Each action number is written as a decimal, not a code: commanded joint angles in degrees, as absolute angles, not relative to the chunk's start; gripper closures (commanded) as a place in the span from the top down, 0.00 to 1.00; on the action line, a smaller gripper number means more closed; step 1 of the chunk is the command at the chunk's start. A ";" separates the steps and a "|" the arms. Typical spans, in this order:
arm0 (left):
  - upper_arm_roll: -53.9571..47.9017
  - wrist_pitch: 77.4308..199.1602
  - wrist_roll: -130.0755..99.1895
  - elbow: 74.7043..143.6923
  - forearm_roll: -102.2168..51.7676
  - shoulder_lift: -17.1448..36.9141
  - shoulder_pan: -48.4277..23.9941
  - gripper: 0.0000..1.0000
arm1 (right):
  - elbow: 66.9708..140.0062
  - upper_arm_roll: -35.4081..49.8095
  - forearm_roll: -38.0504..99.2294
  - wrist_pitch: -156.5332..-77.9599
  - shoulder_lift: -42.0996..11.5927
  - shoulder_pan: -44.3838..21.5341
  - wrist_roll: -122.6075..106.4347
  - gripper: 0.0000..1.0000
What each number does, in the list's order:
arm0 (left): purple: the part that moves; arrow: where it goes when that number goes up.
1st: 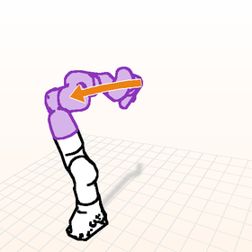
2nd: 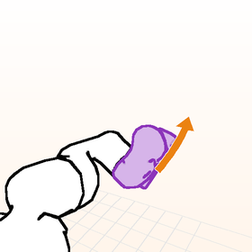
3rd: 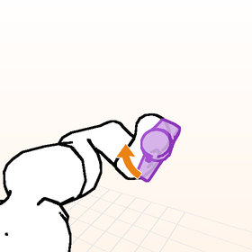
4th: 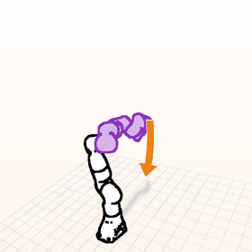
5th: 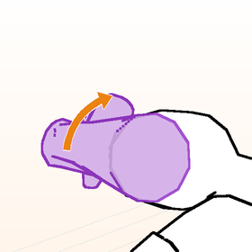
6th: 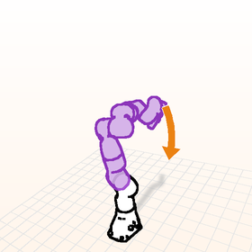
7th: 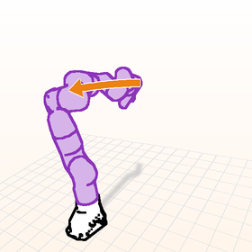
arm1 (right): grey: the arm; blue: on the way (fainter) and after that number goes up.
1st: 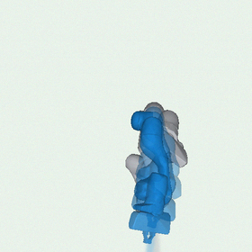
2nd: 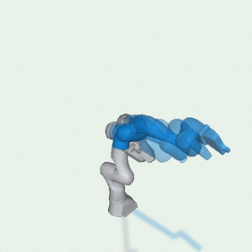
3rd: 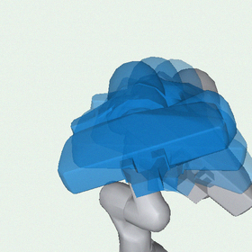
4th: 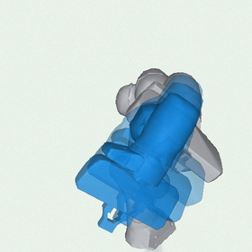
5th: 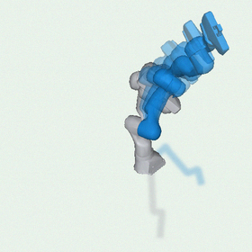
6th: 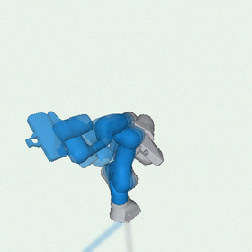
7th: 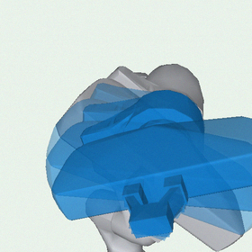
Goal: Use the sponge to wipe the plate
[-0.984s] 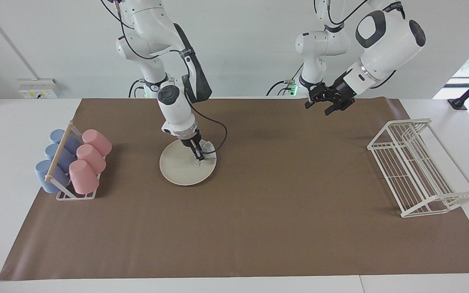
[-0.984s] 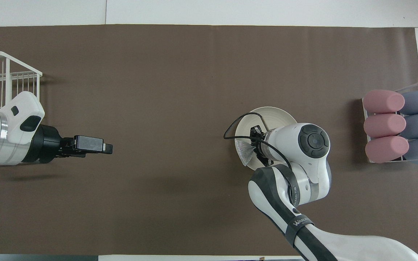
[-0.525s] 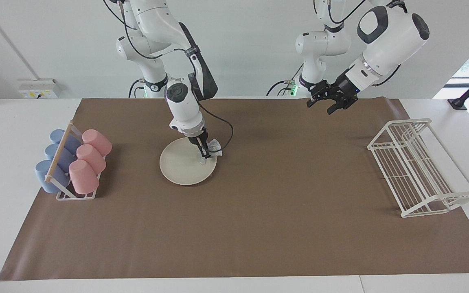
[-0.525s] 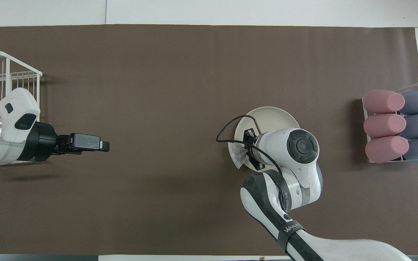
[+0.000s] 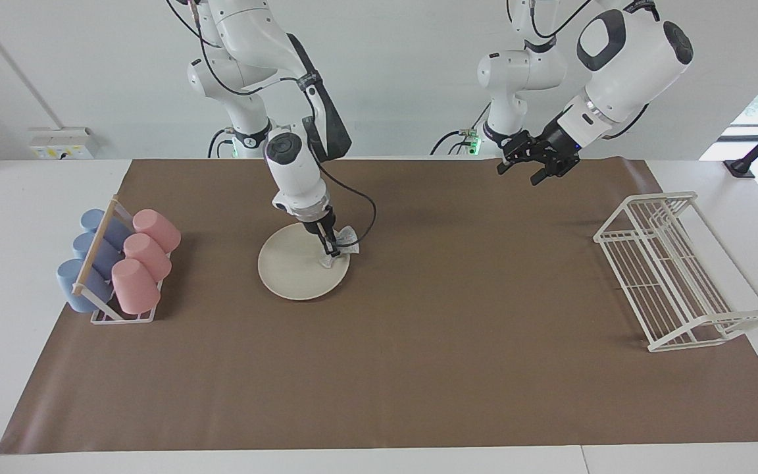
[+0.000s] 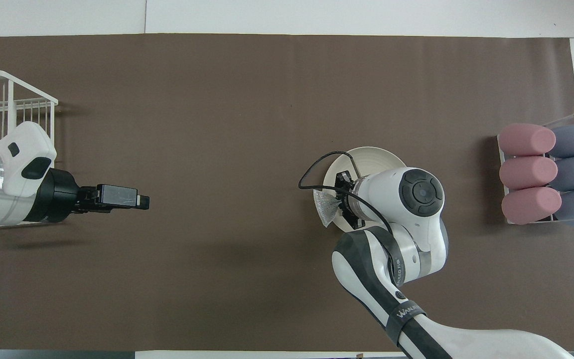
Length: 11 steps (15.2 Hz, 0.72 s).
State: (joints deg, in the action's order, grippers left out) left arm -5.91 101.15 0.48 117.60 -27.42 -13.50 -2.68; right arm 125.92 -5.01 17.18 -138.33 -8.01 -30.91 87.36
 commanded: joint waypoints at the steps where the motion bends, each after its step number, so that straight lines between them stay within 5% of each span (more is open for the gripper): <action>1: -5.80 99.93 -0.09 117.25 -26.80 -13.97 -2.29 1.00 | 118.77 -5.01 17.23 -127.56 -5.89 -30.15 91.30 0.00; 11: -5.71 104.22 0.88 123.21 -53.66 -13.71 -1.49 1.00 | 90.20 -4.22 2.55 -105.57 -10.98 -36.20 112.04 0.00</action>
